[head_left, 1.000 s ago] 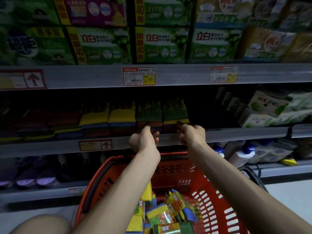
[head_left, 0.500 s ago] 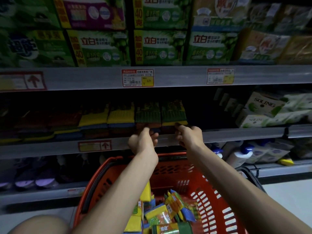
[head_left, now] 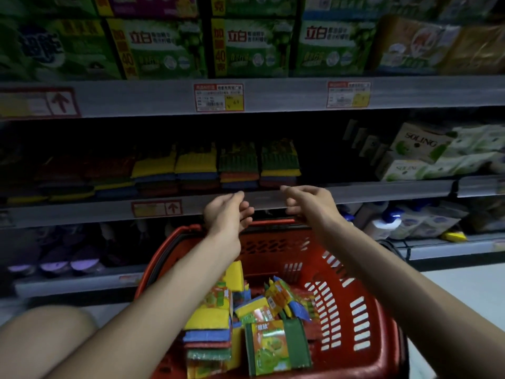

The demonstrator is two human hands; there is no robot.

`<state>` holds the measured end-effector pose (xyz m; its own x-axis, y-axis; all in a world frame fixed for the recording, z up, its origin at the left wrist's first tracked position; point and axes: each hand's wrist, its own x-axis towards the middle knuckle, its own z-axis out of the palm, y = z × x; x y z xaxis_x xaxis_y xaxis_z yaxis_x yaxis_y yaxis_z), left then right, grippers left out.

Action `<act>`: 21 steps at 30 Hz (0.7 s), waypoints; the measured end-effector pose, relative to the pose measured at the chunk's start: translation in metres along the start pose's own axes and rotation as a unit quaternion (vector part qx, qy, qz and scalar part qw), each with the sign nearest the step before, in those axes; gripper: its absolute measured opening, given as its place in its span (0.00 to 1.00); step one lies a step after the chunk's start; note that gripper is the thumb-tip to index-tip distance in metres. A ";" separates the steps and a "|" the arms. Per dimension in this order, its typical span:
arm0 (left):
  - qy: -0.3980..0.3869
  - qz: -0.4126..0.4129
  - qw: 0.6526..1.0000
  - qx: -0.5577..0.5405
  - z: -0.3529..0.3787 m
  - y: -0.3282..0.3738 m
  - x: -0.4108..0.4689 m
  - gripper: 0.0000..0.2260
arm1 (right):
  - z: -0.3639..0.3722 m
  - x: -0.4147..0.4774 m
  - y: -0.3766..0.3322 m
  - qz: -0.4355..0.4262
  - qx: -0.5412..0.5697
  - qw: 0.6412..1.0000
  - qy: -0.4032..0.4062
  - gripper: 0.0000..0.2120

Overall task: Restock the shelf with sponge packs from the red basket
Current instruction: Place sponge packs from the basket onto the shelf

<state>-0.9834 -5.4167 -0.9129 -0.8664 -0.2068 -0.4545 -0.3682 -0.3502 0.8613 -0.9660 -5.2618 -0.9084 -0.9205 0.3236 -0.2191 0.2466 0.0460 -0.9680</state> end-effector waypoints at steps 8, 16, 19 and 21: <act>-0.140 0.072 0.967 0.201 -0.066 -0.008 -0.027 0.04 | -0.021 -0.071 0.008 0.011 -0.069 0.991 -0.116 0.11; -0.186 0.121 0.907 0.357 -0.129 -0.035 -0.029 0.04 | -0.013 -0.084 0.064 0.035 -0.290 0.925 -0.242 0.06; -0.216 0.165 0.863 0.426 -0.142 -0.053 -0.023 0.05 | -0.007 -0.083 0.103 -0.007 -0.484 0.827 -0.288 0.19; -0.247 0.211 0.810 0.489 -0.153 -0.064 -0.021 0.04 | -0.006 -0.084 0.125 -0.049 -0.568 0.761 -0.310 0.29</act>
<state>-0.8901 -5.5296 -0.9934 -0.9246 0.3563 -0.1350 0.1140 0.5968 0.7943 -0.8561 -5.2775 -1.0107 -0.8310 -0.2256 -0.5085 -0.0531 0.9420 -0.3313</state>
